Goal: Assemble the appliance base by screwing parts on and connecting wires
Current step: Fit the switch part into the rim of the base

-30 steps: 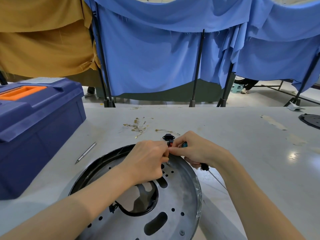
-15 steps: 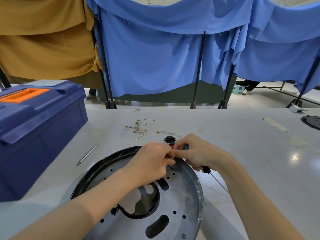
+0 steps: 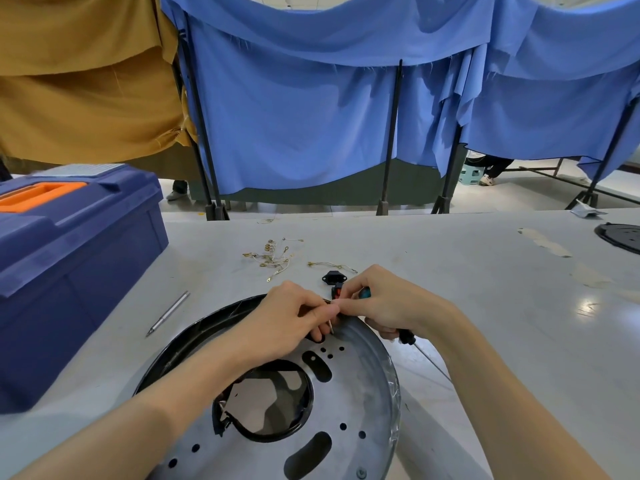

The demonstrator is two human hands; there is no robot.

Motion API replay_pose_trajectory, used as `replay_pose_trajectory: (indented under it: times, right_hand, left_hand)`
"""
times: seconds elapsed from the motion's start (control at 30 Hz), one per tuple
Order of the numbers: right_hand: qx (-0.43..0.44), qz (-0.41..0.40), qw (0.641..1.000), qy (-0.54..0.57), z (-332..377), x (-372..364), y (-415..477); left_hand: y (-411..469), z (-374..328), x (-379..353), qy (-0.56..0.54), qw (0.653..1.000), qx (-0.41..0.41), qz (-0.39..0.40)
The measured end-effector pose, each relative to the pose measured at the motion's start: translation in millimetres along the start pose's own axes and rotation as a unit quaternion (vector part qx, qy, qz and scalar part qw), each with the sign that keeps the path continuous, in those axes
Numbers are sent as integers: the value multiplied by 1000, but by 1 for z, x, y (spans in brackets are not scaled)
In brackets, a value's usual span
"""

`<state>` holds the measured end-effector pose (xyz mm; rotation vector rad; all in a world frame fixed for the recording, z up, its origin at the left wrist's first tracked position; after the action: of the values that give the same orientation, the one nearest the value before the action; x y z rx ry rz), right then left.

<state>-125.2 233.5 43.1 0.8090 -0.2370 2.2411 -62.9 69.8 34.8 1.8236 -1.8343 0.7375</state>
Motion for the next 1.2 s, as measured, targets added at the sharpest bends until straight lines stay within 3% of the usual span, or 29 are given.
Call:
replay_pose_trajectory:
  times: [0.17,0.6,0.87,1.03,1.2]
  right_hand:
    - [-8,0,1000,-4,0,0,1]
    - [-8,-3,1000,1,2,-1,1]
    - [-4,21,999,35,1,2,-3]
    - [-9,30,999,44,3,3,-4]
    - [-36,57,998,-2,6,7,-9]
  left_hand:
    - [6,-2,3,-38,999,31,-13]
    - [13,-16,2,-134,967,210,-42]
    - [11,-17,-2,-145,966,209,-49]
    - [4,-20,-7,-151,971,187,-1]
    - [1,-22,-2,-137,973,185,5]
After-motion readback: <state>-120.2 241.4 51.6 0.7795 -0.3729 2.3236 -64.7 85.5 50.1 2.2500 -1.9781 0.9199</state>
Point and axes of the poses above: each hand's wrist, its own y-axis towards the middle knuckle, its own x-axis out of the back of the hand, z = x × y, the point moved 2 cm from there along y, towards the middle knuckle, and after that the axes turned 13 degrees about x, right-handed, at the moved point
